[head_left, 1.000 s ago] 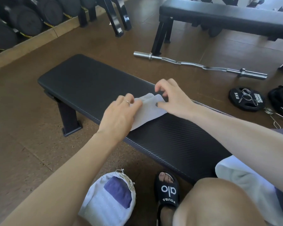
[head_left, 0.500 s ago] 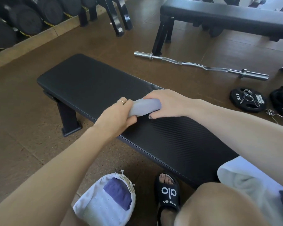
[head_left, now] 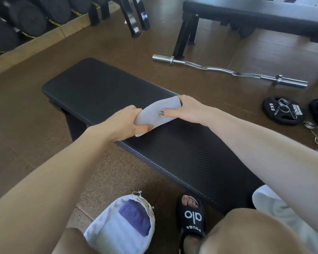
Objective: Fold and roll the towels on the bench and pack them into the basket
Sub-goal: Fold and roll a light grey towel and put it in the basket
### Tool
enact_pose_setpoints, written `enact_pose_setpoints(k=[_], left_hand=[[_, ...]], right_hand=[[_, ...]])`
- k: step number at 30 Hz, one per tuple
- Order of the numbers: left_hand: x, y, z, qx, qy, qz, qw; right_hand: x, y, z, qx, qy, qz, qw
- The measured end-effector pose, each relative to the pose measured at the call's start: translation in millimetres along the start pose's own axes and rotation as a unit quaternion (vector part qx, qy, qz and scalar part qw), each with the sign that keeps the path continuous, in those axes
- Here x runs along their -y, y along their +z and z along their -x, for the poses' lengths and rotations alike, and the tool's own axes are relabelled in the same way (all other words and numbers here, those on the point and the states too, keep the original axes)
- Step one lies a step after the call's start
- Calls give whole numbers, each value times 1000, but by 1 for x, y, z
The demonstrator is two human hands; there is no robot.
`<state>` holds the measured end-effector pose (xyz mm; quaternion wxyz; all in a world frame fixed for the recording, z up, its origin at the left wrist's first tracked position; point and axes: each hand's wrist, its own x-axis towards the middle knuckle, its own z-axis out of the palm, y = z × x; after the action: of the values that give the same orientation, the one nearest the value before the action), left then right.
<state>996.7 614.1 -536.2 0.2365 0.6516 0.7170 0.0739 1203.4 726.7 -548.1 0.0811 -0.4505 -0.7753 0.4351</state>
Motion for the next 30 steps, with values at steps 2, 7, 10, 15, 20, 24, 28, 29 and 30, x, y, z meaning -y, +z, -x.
enact_pose_setpoints(k=[2, 7, 10, 15, 20, 24, 28, 29, 30], left_hand=[[-4, 0, 6, -3, 12, -10, 1000], [-13, 8, 34, 18, 23, -35, 999], [-14, 19, 59, 27, 9, -17, 999], [-19, 23, 90, 31, 21, -21, 999], [-4, 26, 131, 34, 46, -47, 997], [21, 33, 163, 31, 72, -118, 990], [52, 39, 187, 41, 95, -183, 978], [61, 45, 190, 50, 97, -201, 974], [71, 53, 191, 57, 104, -226, 967]], right_hand=[[3, -5, 5, 22, 10, 34, 999], [14, -3, 35, 99, 12, 64, 993], [19, 10, 52, 89, 19, 106, 990], [35, 31, 78, 89, 21, 183, 979], [53, 61, 110, 111, 6, 218, 970], [71, 99, 138, 130, -47, 274, 952], [79, 152, 147, 159, -61, 260, 950], [73, 171, 145, 170, -51, 243, 954], [66, 190, 143, 176, -37, 221, 958]])
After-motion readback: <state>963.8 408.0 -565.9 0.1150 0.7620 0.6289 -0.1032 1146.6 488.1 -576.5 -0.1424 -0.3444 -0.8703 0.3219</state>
